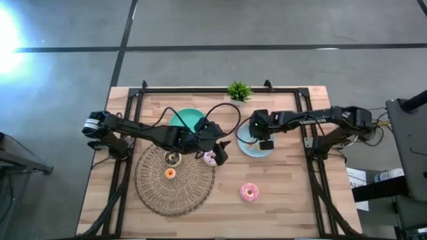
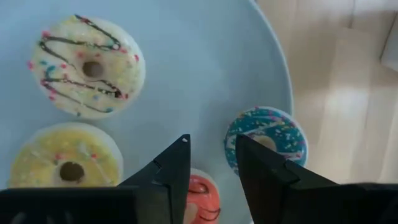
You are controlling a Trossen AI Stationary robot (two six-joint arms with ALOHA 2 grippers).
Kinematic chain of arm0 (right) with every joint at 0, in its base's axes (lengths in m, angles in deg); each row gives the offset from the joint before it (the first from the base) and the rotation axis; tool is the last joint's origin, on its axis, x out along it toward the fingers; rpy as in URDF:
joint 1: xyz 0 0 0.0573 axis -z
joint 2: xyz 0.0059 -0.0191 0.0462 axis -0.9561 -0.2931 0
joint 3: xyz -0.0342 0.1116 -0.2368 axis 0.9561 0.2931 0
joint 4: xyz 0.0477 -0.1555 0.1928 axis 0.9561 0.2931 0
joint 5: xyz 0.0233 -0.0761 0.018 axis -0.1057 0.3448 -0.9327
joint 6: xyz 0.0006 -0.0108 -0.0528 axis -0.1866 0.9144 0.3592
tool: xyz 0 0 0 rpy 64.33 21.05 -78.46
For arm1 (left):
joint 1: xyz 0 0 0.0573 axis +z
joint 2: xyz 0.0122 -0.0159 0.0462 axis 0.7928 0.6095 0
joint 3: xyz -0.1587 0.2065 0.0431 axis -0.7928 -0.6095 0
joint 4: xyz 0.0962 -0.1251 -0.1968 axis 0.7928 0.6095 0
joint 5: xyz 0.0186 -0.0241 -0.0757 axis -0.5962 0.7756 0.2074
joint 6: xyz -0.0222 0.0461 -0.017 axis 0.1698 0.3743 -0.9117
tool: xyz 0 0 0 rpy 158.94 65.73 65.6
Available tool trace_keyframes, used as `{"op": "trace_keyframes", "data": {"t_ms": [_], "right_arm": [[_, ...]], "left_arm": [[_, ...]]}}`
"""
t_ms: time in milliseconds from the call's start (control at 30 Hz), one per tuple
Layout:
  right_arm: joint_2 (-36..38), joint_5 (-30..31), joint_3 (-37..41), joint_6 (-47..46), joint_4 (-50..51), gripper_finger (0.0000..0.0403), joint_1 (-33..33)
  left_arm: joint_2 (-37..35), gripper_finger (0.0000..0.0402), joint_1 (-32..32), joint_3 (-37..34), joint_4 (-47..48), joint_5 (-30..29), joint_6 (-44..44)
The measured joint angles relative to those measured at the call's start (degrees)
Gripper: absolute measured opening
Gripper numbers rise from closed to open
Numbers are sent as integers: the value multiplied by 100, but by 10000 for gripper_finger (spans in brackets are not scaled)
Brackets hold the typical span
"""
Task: Pick & Place donuts
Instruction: Put the small blue donut into the blue plate
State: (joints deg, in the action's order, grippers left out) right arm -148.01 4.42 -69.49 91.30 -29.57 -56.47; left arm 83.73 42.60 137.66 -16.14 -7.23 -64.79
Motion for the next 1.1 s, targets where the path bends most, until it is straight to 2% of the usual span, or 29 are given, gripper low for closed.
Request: {"op": "trace_keyframes", "data": {"t_ms": [133,533,767,967,1100], "right_arm": [[-31,230,-8,-132,-86,108,6],[-240,274,28,-222,-283,105,4],[-469,720,28,-211,-468,93,2],[-624,749,31,-233,-501,66,0],[-665,994,42,-209,-611,39,0]], "left_arm": [[-4,142,0,0,14,2,-2],[-6,142,0,0,26,5,-24],[-17,142,0,-76,37,9,-134],[-34,142,0,-76,26,9,-173],[-36,142,0,-76,26,9,-173]]}}
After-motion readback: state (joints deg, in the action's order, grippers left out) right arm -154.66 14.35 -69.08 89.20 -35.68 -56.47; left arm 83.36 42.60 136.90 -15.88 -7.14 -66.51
